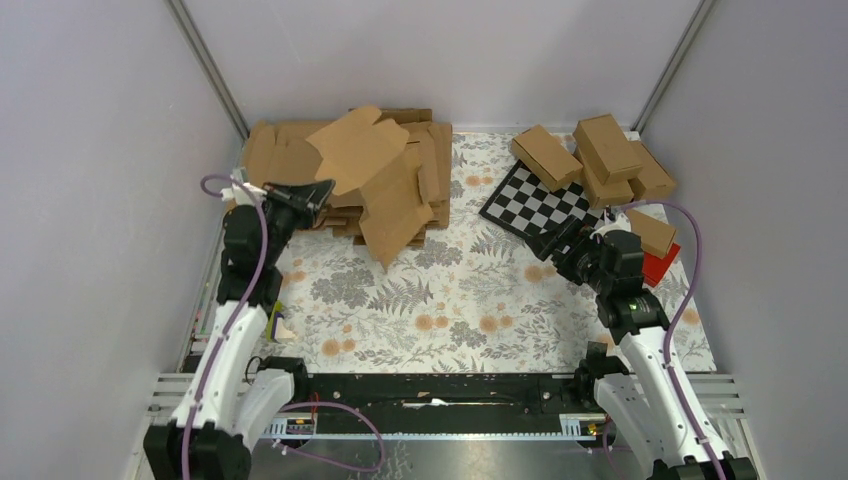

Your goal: Fold the paper box

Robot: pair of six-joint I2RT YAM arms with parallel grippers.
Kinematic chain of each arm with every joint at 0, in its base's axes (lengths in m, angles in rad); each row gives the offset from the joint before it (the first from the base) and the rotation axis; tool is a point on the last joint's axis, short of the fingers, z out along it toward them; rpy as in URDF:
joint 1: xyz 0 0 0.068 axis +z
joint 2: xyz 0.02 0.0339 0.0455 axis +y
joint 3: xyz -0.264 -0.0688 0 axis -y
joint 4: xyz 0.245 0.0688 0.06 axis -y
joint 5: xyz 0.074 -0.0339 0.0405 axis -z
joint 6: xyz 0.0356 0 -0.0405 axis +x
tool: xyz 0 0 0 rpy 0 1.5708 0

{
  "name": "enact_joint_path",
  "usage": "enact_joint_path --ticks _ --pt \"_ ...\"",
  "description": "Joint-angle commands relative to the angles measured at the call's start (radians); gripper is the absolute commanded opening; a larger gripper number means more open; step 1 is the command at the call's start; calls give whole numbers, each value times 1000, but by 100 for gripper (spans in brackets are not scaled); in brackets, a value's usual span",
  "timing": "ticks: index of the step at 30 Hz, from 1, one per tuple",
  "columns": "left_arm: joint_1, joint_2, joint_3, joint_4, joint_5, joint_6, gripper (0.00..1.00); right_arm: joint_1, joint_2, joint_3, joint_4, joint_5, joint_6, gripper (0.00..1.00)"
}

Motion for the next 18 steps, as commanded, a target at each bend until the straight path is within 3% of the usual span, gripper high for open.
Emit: enact_joint_path --ticks 1,5,10,15,18 --pt "2 -144 -86 -142 106 47 0 5 -7 52 18 -55 34 99" --pt "1 -189 -178 -281 81 156 0 5 -6 43 17 -56 29 99" --pt "-2 -168 -270 -273 158 217 0 5 24 23 16 -82 20 99" --pt "-19 -86 -232 -265 249 332 0 5 122 23 -7 -115 -40 99" --pt "-84 -69 -223 -265 229 366 0 7 173 13 -8 -136 -63 99"
